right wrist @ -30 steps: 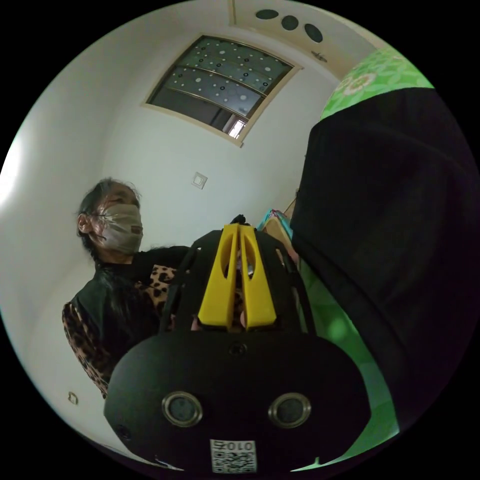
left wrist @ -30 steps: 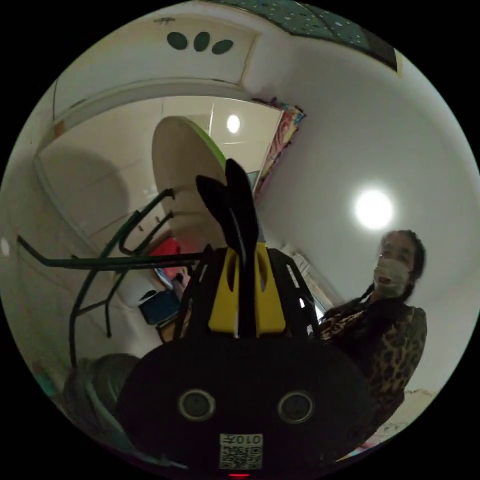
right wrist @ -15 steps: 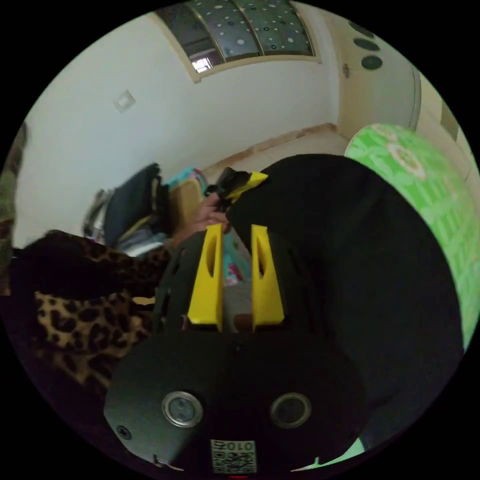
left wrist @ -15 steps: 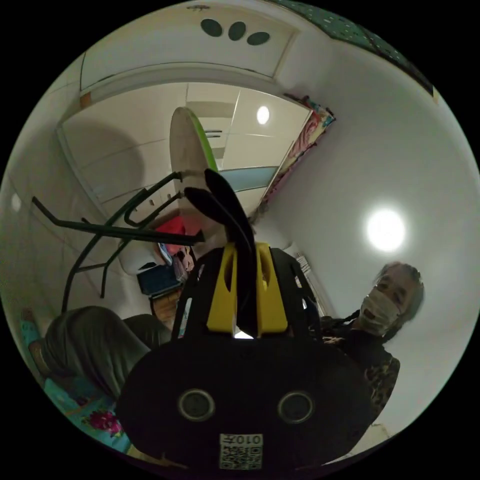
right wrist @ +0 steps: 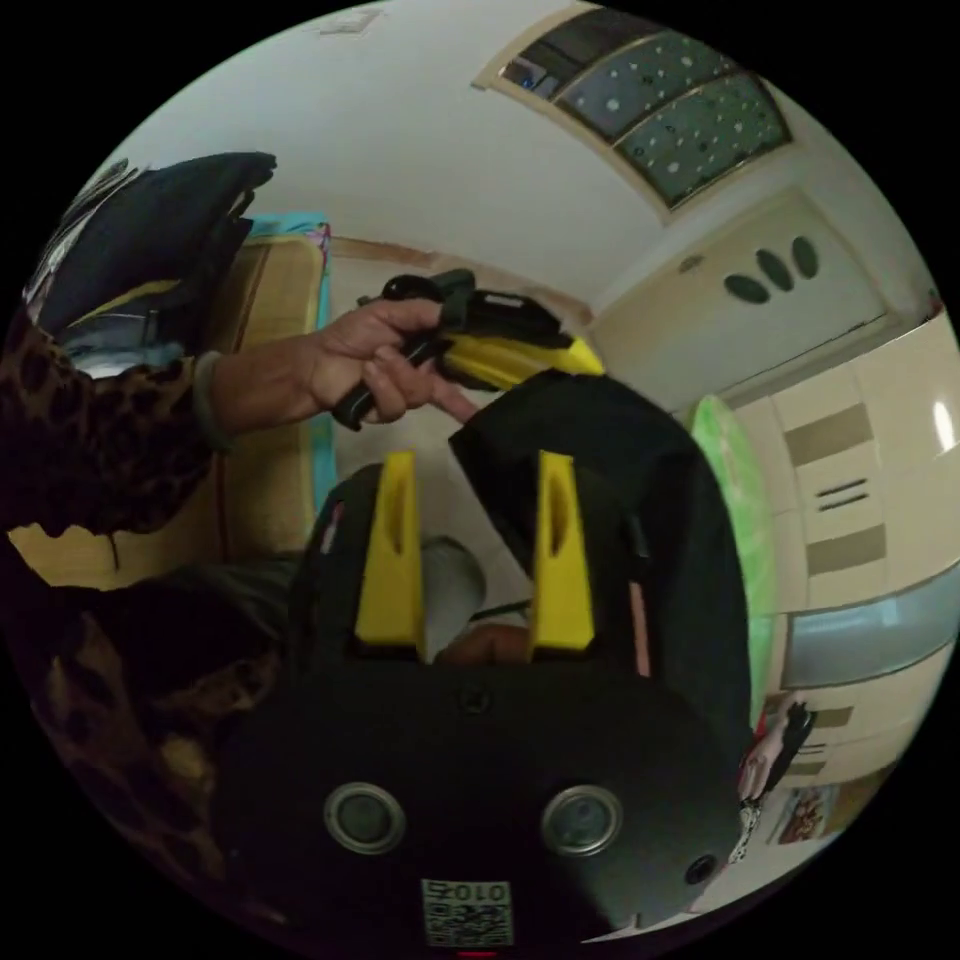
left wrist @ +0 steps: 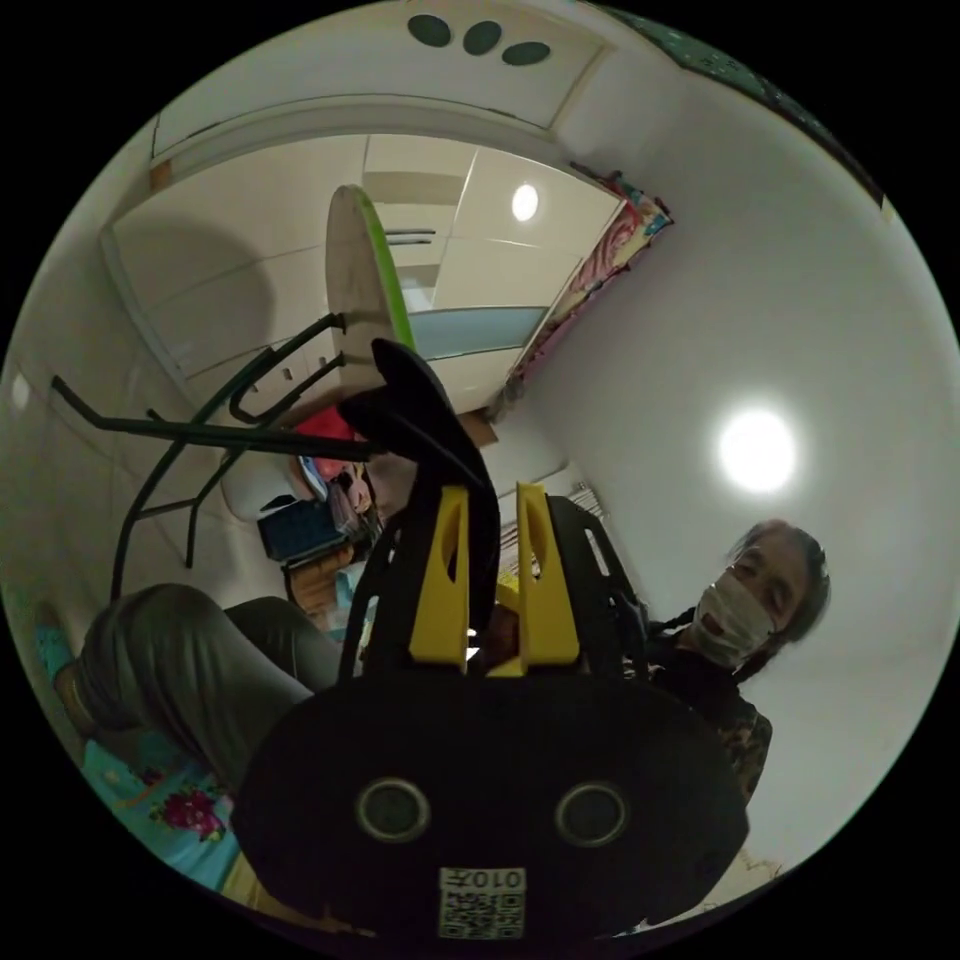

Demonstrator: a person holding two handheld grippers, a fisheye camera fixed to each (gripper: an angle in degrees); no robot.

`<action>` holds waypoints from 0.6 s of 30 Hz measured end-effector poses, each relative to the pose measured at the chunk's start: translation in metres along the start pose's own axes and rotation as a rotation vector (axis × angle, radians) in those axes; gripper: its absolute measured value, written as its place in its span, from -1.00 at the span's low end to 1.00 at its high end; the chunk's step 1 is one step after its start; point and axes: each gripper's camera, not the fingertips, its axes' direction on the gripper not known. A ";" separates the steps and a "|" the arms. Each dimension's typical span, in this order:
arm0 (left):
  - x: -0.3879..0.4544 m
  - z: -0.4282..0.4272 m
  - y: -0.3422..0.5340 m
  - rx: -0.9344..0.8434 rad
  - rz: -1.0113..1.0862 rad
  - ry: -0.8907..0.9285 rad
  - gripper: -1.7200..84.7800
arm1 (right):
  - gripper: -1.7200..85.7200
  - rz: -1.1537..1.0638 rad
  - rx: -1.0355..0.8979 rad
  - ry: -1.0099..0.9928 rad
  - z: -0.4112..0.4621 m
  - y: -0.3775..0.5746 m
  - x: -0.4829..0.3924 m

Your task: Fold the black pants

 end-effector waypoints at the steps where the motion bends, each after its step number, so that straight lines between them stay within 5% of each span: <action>1: 0.000 0.000 -0.001 0.010 0.003 0.006 -0.79 | -0.62 0.024 -0.030 -0.034 0.000 -0.003 0.002; 18: 0.018 -0.014 -0.019 0.042 -0.073 0.047 -0.78 | -0.88 0.021 0.036 0.164 -0.064 -0.022 -0.007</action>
